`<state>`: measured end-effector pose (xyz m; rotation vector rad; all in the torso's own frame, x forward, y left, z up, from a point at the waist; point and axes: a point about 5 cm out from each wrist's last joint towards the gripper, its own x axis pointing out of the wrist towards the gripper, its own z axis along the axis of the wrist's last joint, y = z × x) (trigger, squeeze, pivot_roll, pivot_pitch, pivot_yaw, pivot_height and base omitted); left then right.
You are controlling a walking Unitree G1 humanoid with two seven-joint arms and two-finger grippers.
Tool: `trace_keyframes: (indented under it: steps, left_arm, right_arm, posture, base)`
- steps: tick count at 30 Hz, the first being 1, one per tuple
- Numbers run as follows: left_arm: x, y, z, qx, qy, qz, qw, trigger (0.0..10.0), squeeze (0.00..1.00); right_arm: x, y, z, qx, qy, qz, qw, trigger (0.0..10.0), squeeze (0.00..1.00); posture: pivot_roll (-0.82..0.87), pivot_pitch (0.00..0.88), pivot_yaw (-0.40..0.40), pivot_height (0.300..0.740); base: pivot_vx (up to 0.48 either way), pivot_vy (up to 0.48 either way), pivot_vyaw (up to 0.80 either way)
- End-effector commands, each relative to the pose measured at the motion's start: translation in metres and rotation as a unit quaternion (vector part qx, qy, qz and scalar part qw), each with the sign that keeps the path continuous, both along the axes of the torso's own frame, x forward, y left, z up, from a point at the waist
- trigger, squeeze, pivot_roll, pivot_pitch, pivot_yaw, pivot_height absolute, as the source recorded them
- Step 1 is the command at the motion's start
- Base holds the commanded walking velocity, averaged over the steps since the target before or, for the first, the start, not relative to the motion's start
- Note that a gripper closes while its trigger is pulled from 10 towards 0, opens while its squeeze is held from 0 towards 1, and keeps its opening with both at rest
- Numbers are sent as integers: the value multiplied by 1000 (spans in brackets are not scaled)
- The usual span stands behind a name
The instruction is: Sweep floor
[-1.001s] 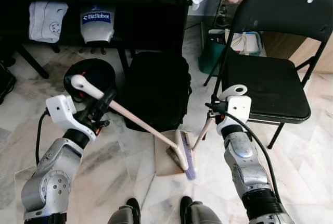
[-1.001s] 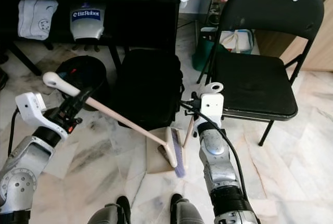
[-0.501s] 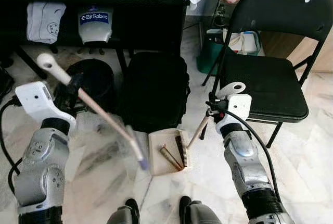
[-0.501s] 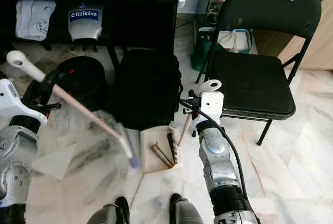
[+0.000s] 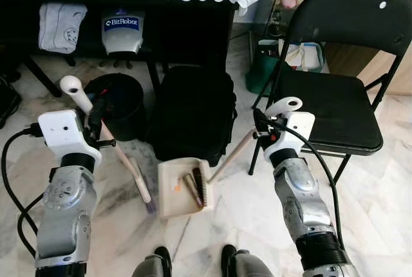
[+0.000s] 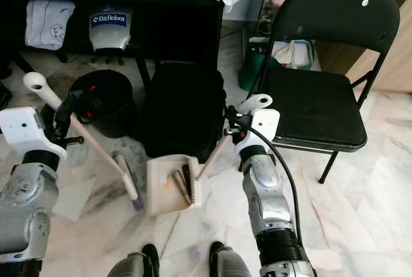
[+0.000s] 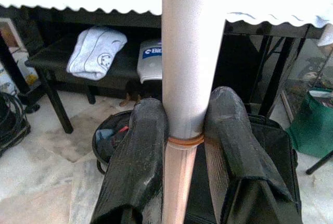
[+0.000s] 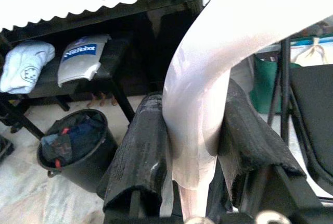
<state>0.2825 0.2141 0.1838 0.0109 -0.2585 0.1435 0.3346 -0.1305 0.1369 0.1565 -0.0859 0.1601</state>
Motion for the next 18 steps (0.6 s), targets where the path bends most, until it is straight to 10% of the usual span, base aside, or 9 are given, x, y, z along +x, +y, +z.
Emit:
trace_keyframes:
  steps: [1,11,18]
  left_arm:
    - [-5,-5,-8,36,-2,-3,999,10000,0]
    - [-8,-6,-12,35,-4,6,999,10000,0]
    - [-5,-8,-13,39,-13,8,999,10000,0]
  right_arm:
    - [1,0,27,14,-55,-1,998,10000,0]
    - [-3,-5,31,8,-62,-10,998,10000,0]
    - [-2,-6,36,3,-68,-9,998,10000,0]
  posture:
    - [-50,158,-22,740]
    - [-47,120,-31,740]
    - [-47,118,-37,740]
  base:
    - [0,0,0]
    - [0,0,0]
    - [0,0,707]
